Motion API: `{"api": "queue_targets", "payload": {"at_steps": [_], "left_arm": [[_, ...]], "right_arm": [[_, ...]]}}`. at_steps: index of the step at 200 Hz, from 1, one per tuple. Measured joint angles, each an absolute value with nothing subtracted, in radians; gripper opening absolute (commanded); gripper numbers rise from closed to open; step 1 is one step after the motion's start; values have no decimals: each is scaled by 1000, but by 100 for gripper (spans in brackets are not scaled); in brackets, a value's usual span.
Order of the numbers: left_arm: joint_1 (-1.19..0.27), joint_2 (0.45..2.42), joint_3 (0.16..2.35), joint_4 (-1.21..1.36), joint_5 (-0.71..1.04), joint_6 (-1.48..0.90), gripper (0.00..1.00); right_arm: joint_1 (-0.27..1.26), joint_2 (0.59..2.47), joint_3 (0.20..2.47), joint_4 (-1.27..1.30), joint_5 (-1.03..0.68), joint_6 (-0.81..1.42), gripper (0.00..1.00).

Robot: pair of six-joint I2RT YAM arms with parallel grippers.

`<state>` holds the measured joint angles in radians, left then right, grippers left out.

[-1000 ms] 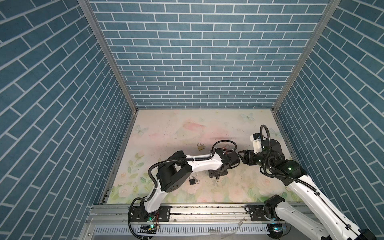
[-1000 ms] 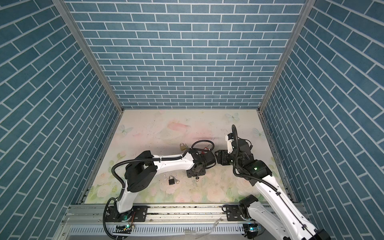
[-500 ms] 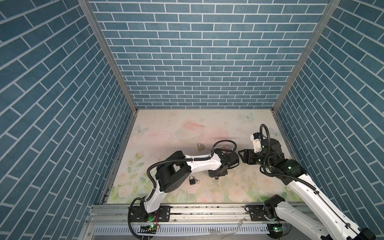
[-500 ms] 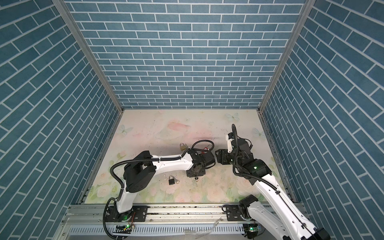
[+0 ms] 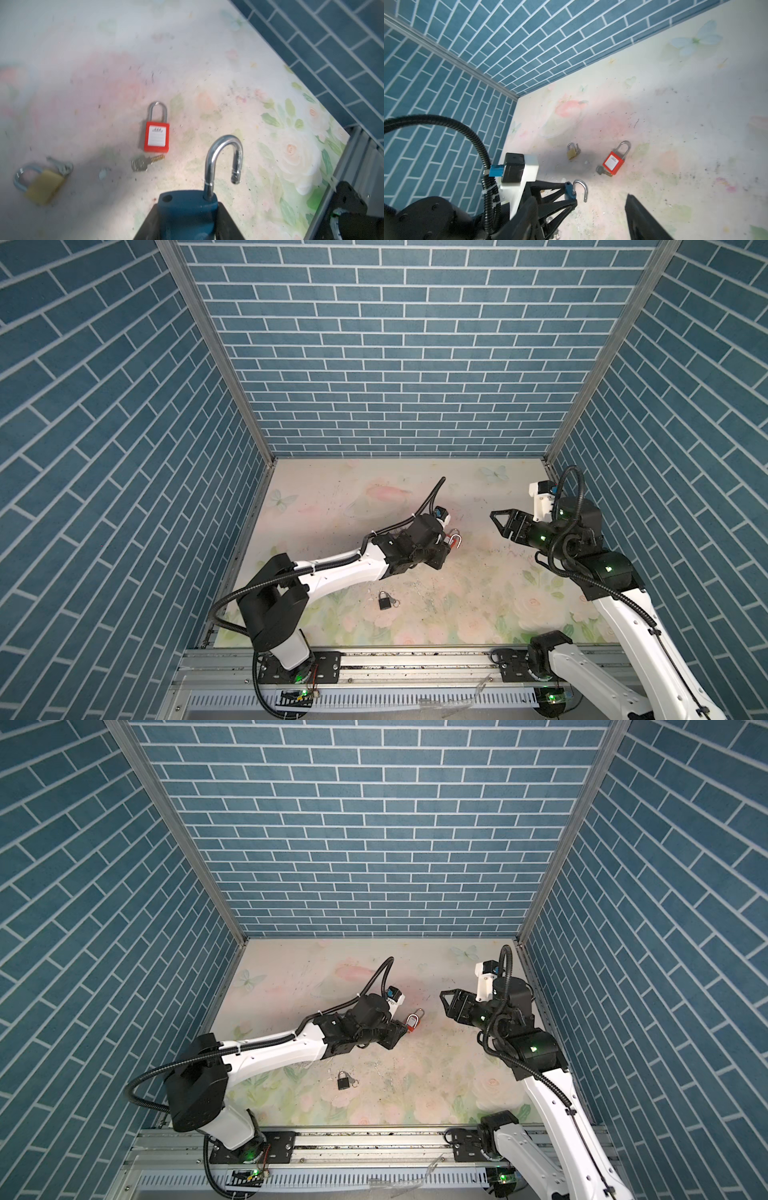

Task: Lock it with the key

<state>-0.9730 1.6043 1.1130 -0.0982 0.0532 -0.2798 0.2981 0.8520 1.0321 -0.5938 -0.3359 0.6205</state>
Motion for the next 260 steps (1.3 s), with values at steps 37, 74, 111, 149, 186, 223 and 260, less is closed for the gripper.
{"api": "queue_targets", "payload": {"at_steps": [37,74,111,149,186,223,260], "left_arm": [[-978,1493,1022,-17,89,116,6],[-978,1378,839,136,89,363,5],[-979,1396,841,199,64,457,5],[-982,1415,844,253,25,474,4],[-989,1434,854,268,-12,483,4],[-1001,1446,870,272,-32,488,3],[-1015,1452,879,276,-37,488,3]], "right_arm": [[289,910,1038,-625,-574,675,65],[289,905,976,-622,-737,764,58],[289,880,867,-573,-831,881,57],[289,879,813,-521,-876,958,57],[289,877,772,-443,-910,1015,57],[289,896,738,-379,-923,1053,56],[289,920,726,-308,-930,1080,49]]}}
